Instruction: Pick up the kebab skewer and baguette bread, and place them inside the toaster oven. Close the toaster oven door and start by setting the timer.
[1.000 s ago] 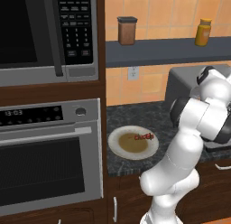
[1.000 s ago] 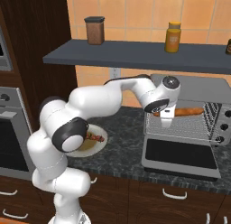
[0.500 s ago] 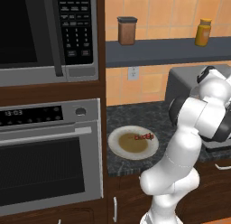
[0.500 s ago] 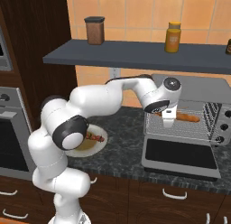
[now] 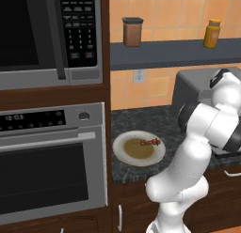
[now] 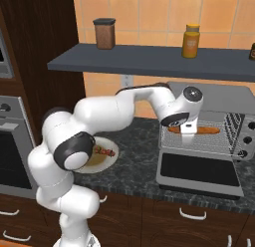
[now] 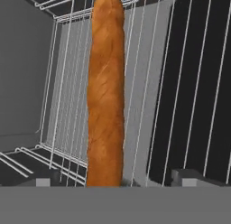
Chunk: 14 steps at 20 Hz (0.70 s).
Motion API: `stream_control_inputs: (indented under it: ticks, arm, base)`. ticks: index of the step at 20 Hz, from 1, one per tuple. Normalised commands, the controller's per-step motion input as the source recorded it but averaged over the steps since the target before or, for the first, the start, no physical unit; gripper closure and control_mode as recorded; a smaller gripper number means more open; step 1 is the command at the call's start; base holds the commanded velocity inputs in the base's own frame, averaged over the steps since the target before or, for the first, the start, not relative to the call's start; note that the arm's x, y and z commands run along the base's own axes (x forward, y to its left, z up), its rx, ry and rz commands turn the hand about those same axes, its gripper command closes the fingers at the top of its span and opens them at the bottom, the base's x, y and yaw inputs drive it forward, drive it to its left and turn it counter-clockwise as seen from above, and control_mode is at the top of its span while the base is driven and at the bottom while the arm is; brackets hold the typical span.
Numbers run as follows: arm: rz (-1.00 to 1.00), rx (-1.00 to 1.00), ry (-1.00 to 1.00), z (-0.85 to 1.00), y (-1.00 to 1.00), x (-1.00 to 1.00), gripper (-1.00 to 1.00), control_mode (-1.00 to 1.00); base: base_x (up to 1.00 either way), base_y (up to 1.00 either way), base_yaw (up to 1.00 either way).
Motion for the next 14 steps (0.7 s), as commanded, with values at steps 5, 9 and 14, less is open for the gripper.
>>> stream_control_inputs:
  ticks: [5, 9, 14]
  arm:
    - [0.27, -0.19, 0.09, 0.25, 0.99, -0.80, -1.00, -1.00]
    - [0.32, -0.20, 0.24, 0.34, 1.00, -0.36, -1.00, -1.00]
    - [0.37, -0.10, 0.26, 0.17, 1.00, -0.08, -1.00, -1.00]
  base:
    - [0.00, 0.00, 0.00]
    - [0.00, 0.00, 0.00]
    - [0.00, 0.00, 0.00]
